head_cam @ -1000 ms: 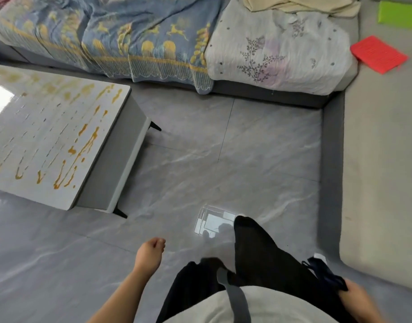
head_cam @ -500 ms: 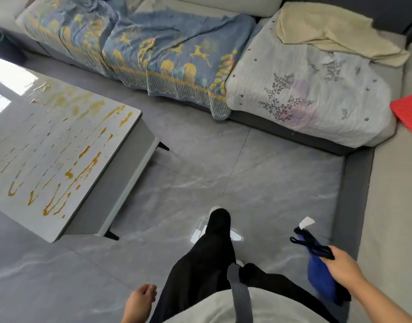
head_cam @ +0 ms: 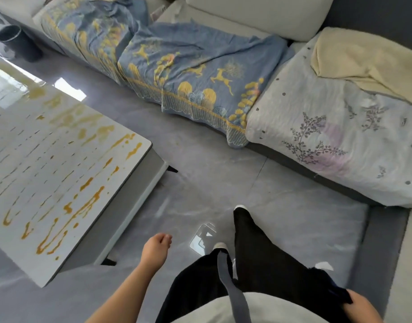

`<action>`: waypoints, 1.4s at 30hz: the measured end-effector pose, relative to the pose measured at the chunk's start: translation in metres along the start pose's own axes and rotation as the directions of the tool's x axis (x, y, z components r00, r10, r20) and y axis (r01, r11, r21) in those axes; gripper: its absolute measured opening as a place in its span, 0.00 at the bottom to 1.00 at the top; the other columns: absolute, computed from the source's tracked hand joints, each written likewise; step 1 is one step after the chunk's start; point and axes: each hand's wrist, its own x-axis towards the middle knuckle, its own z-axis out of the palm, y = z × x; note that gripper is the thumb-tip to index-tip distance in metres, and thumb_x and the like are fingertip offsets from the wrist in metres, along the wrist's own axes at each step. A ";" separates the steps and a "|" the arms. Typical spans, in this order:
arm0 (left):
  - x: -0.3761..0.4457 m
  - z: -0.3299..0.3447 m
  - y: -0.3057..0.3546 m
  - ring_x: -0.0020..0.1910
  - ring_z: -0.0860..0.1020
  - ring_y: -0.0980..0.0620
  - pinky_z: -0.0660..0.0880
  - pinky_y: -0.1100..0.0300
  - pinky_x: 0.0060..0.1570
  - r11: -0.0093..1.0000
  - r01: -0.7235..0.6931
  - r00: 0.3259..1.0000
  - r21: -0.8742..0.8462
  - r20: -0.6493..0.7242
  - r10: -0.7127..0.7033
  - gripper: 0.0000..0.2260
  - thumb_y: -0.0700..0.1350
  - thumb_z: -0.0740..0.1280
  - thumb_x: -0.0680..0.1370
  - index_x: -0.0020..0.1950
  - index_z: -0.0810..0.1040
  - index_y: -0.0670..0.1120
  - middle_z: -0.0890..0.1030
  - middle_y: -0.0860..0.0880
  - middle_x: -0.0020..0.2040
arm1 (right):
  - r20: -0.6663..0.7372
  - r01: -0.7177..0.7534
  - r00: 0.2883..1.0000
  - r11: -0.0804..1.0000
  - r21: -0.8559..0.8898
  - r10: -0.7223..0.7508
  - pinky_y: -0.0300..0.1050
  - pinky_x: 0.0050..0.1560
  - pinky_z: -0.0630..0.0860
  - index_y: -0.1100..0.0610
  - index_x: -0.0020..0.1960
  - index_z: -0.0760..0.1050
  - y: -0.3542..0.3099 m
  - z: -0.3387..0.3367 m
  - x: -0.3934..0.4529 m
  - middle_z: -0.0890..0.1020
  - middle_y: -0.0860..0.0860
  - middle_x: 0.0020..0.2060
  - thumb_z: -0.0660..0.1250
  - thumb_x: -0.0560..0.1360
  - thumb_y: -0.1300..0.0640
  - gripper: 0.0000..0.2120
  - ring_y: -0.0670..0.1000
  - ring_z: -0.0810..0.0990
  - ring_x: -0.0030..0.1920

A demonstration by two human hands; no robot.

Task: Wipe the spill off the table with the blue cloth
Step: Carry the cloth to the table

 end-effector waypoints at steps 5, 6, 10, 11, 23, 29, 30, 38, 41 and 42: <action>0.027 0.004 0.035 0.48 0.78 0.42 0.71 0.55 0.47 0.995 0.092 0.995 -0.047 -0.041 -0.094 0.11 0.42 0.59 0.79 0.45 0.78 0.39 0.80 0.41 0.45 | -0.011 0.084 0.996 0.992 -0.095 -0.086 0.49 0.60 0.67 0.70 0.65 0.71 -0.104 -0.054 0.034 0.73 0.67 0.64 0.56 0.81 0.57 0.19 0.61 0.73 0.65; 0.031 0.005 0.038 0.48 0.78 0.42 0.70 0.55 0.47 0.990 0.125 0.990 -0.067 -0.051 -0.128 0.11 0.42 0.59 0.79 0.45 0.78 0.38 0.81 0.41 0.45 | -0.004 0.142 0.990 0.986 -0.093 -0.143 0.50 0.54 0.69 0.69 0.58 0.76 -0.123 -0.063 0.037 0.78 0.69 0.57 0.60 0.79 0.60 0.14 0.63 0.76 0.59; 0.040 0.010 0.057 0.44 0.78 0.42 0.70 0.54 0.44 0.959 0.214 0.968 -0.185 -0.089 -0.233 0.10 0.40 0.60 0.79 0.43 0.79 0.37 0.80 0.39 0.42 | -0.048 0.331 0.941 0.941 -0.077 -0.335 0.53 0.47 0.71 0.69 0.50 0.77 -0.210 -0.108 0.065 0.81 0.68 0.47 0.61 0.76 0.69 0.07 0.63 0.79 0.49; 0.042 0.011 0.062 0.43 0.78 0.43 0.70 0.54 0.44 0.950 0.232 0.963 -0.207 -0.092 -0.255 0.10 0.40 0.60 0.79 0.44 0.79 0.37 0.80 0.40 0.42 | -0.038 0.369 0.927 0.924 -0.100 -0.374 0.52 0.45 0.71 0.68 0.51 0.77 -0.237 -0.117 0.068 0.81 0.67 0.47 0.61 0.76 0.68 0.07 0.61 0.78 0.48; 0.123 -0.028 0.129 0.43 0.77 0.44 0.73 0.52 0.48 0.850 0.343 0.897 -0.401 -0.130 -0.423 0.10 0.40 0.60 0.79 0.44 0.78 0.39 0.81 0.40 0.43 | 0.143 0.538 0.840 0.771 -0.341 -0.523 0.48 0.44 0.68 0.60 0.54 0.77 -0.467 -0.133 0.097 0.81 0.64 0.51 0.59 0.78 0.65 0.10 0.57 0.76 0.47; 0.194 -0.092 0.189 0.48 0.78 0.42 0.74 0.51 0.51 0.875 0.277 0.915 -0.398 -0.170 -0.367 0.11 0.42 0.58 0.79 0.45 0.78 0.39 0.81 0.40 0.46 | 0.181 0.513 0.854 0.730 -0.452 -0.488 0.49 0.49 0.68 0.63 0.55 0.79 -0.541 -0.144 0.096 0.79 0.67 0.55 0.63 0.77 0.63 0.10 0.63 0.77 0.55; 0.205 -0.104 0.199 0.48 0.78 0.42 0.73 0.51 0.52 0.870 0.274 0.911 -0.411 -0.179 -0.371 0.11 0.42 0.58 0.79 0.46 0.78 0.40 0.81 0.41 0.46 | 0.189 0.507 0.858 0.723 -0.469 -0.478 0.49 0.51 0.68 0.62 0.56 0.79 -0.554 -0.146 0.097 0.79 0.66 0.56 0.63 0.77 0.62 0.10 0.63 0.77 0.57; 0.271 -0.142 0.249 0.49 0.78 0.46 0.73 0.51 0.53 0.797 0.290 0.865 -0.531 -0.211 -0.455 0.11 0.43 0.58 0.80 0.51 0.79 0.40 0.80 0.44 0.47 | 0.236 0.508 0.850 0.617 -0.601 -0.470 0.49 0.56 0.67 0.69 0.60 0.75 -0.702 -0.148 0.105 0.78 0.67 0.57 0.60 0.77 0.68 0.13 0.63 0.75 0.60; 0.277 -0.135 0.258 0.48 0.78 0.46 0.74 0.51 0.52 0.743 0.340 0.832 -0.577 -0.185 -0.524 0.10 0.43 0.58 0.80 0.48 0.78 0.42 0.81 0.44 0.46 | 0.261 0.587 0.793 0.578 -0.566 -0.550 0.50 0.51 0.69 0.65 0.57 0.78 -0.770 -0.144 0.109 0.80 0.63 0.50 0.57 0.74 0.73 0.16 0.63 0.76 0.55; 0.278 -0.132 0.261 0.48 0.78 0.46 0.74 0.50 0.52 0.720 0.359 0.818 -0.594 -0.172 -0.550 0.10 0.43 0.58 0.80 0.47 0.78 0.43 0.81 0.44 0.45 | 0.284 0.613 0.774 0.555 -0.563 -0.566 0.50 0.48 0.69 0.64 0.55 0.78 -0.796 -0.140 0.108 0.80 0.63 0.49 0.57 0.73 0.73 0.16 0.62 0.77 0.52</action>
